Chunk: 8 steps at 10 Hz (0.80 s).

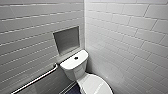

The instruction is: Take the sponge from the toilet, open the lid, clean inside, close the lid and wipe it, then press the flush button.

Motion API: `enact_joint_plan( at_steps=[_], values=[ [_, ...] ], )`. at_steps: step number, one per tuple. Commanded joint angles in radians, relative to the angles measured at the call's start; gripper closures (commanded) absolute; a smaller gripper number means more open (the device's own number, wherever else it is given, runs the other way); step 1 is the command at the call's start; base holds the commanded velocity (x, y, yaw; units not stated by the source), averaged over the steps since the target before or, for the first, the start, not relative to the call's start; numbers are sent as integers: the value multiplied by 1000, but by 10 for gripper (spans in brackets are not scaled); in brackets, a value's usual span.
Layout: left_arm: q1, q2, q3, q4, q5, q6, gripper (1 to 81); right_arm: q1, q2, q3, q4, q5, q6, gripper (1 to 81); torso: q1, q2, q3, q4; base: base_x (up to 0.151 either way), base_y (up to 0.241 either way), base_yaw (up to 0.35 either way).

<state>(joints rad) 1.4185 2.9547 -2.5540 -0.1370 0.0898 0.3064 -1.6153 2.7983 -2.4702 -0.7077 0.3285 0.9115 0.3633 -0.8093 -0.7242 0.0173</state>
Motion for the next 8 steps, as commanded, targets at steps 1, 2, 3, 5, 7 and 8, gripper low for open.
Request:
enact_joint_plan(
  at_steps=[1, 2, 3, 5, 7, 8],
  values=[
    [-11, -3, -3, 4, 84, 3, 10, -5, -15, -2, -24, -37, 3, 811, -62, 97, 95, 0, 0, 0, 0],
    [-13, 1, -12, 4, 84, 3, 10, -5, -14, -7, -26, -37, 3, 811, -86, 133, 133, 0, 0, 0, 0],
    [-13, 3, -17, 4, 84, 3, 10, -2, -9, -15, -24, -39, 3, 811, -109, 168, 70, 0, 0, 0, 0],
    [-13, 11, -28, 5, 84, 3, 10, 1, 6, -30, -36, -49, 1, 811, -146, 222, 113, 0, 0, 0, 0],
    [-9, 12, -28, 4, 84, 3, 10, 2, 23, -39, -47, -48, 1, 811, -187, 285, 127, 0, 0, 0, 0],
    [-6, 12, -29, 4, 84, 3, 10, 4, 29, -39, -46, -48, 1, 811, -210, 321, 129, 0, 0, 0, 0]
  ],
)
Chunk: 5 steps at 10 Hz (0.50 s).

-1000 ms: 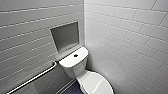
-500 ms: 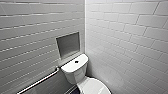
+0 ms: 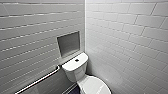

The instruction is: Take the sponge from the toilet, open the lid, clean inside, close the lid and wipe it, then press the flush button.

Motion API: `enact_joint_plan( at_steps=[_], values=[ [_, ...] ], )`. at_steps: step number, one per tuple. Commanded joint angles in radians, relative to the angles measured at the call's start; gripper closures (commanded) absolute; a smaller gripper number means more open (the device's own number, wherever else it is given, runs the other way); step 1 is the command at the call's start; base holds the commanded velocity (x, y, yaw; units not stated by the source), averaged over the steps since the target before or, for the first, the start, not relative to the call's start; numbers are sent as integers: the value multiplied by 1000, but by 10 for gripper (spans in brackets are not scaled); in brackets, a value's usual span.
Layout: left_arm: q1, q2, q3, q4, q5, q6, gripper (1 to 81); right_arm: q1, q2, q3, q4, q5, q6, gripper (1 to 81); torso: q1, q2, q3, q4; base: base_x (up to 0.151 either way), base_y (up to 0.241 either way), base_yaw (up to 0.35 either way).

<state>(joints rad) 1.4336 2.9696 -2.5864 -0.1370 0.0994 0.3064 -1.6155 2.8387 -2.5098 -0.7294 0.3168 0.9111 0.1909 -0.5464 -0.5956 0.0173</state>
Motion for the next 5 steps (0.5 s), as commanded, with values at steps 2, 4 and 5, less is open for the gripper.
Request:
enact_joint_plan(
  at_steps=[2, 4, 5],
  values=[
    [-22, -3, 3, 4, 74, 3, 10, 5, 4, -10, -22, -38, 2, 811, -87, 134, 0, 0, 0, 0, 0],
    [-22, -1, 3, 4, 74, 3, 10, 5, 10, -26, -24, -38, 2, 811, -135, 209, 0, 0, 0, 0, 0],
    [-21, -1, 3, 4, 74, 3, 10, 7, 12, -27, -24, -38, 2, 811, -159, 246, 0, 0, 0, 0, 0]
  ],
)
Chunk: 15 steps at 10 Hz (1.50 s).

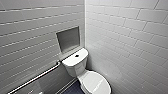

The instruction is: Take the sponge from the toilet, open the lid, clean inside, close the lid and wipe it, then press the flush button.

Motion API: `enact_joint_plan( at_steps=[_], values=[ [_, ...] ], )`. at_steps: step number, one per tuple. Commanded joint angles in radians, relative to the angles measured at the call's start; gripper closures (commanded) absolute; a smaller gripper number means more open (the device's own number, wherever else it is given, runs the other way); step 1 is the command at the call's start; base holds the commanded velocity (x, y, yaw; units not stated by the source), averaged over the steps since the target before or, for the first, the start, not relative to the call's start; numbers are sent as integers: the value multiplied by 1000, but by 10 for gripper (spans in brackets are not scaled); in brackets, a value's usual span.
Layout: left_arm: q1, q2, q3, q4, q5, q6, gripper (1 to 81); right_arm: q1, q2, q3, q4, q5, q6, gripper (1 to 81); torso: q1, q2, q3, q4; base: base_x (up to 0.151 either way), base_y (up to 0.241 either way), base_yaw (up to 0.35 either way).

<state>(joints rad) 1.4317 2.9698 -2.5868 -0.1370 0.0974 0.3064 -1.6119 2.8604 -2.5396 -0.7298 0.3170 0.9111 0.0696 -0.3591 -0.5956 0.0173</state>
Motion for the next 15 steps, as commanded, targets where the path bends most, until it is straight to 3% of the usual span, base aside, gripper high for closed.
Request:
enact_joint_plan(
  at_steps=[1, 2, 3, 5, 7, 11, 12, 13, 14, 15],
  values=[
    [-18, -1, 4, 5, 76, 3, 10, 2, -10, 3, -23, -38, 2, 811, -63, 97, 0, 0, 0, 0, 0],
    [-20, -1, 4, 5, 76, 3, 10, 3, -10, 3, -23, -38, 2, 811, -70, 135, 0, 0, 0, 0, 0],
    [-20, -1, 4, 4, 76, 3, 10, 3, -10, 3, -25, -38, 2, 811, -44, 72, 0, 0, 0, 0, 0],
    [-20, -1, 5, 4, 76, 3, 10, 3, -10, 3, -33, -38, 2, 811, -54, 105, 90, 0, 0, 0, 0],
    [-20, -1, 4, 4, 76, 3, 10, 2, -10, 3, -34, -38, 2, 811, -59, 119, 131, 0, 0, 0, 0],
    [-20, 5, -7, 4, 76, 3, 10, -1, 3, -30, -39, -39, 2, 811, -62, 120, 268, 0, 0, 0, 0],
    [-20, 5, -7, 4, 76, 3, 10, 2, 4, -33, -37, -39, 2, 811, -63, 120, 206, 0, 0, 0, 0],
    [-20, 5, -7, 4, 76, 3, 10, 3, 7, -33, -34, -41, 5, 811, -63, 120, 235, 0, 0, 0, 0],
    [-20, 5, -15, 4, 76, 3, 10, 6, 24, -57, -23, -109, 14, 811, -64, 119, 242, 0, 0, 0, 0],
    [-20, 11, -27, 4, 76, 3, 10, 20, 50, -101, -22, -230, 15, 811, -64, 119, 252, 0, 0, 0, 0]
  ],
)
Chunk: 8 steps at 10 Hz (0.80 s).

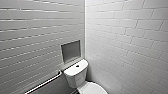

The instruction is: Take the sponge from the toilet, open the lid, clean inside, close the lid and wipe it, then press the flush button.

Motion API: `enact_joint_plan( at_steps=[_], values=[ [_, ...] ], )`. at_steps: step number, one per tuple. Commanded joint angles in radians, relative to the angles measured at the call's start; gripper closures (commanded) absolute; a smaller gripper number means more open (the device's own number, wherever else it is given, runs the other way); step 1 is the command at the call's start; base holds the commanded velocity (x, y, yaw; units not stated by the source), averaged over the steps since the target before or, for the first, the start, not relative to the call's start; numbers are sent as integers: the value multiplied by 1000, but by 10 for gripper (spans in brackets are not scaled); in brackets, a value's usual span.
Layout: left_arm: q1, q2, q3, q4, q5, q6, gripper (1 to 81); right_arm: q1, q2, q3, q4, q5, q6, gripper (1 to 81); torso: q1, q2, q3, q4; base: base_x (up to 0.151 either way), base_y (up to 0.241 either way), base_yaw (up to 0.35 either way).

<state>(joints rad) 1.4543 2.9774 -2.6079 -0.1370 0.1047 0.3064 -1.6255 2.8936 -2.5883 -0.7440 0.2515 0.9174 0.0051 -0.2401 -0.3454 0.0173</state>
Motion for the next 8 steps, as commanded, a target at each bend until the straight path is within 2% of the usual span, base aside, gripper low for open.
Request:
enact_joint_plan(
  at_steps=[1, 3, 4, 5, 6, 8],
  values=[
    [-42, 11, -17, 2, 69, 3, 10, 38, 40, -81, -6, -244, 12, 811, 0, 0, 0, 0, 0, 0, 0],
    [-44, 29, -52, -3, 66, 2, 10, 45, 83, -102, -3, -363, 9, 811, 0, 0, -1, 0, 0, 0, 0],
    [-45, 40, -70, -4, 64, 2, 10, 60, 94, -101, 5, -380, -8, 811, 0, 0, -1, 0, 0, 0, 0],
    [-48, 49, -90, -6, 64, -3, 10, 72, 106, -108, 58, -438, -94, 811, 0, 0, -1, 0, 0, 0, 0],
    [-48, 52, -104, -12, 64, -7, 10, 78, 109, -108, 179, -440, -255, 811, 0, 0, -1, 0, 0, 0, 0],
    [-48, 52, -109, -22, 64, -21, 10, 95, 106, -107, 548, -405, -715, 811, 0, 0, -1, 0, 0, 0, 0]
  ],
)
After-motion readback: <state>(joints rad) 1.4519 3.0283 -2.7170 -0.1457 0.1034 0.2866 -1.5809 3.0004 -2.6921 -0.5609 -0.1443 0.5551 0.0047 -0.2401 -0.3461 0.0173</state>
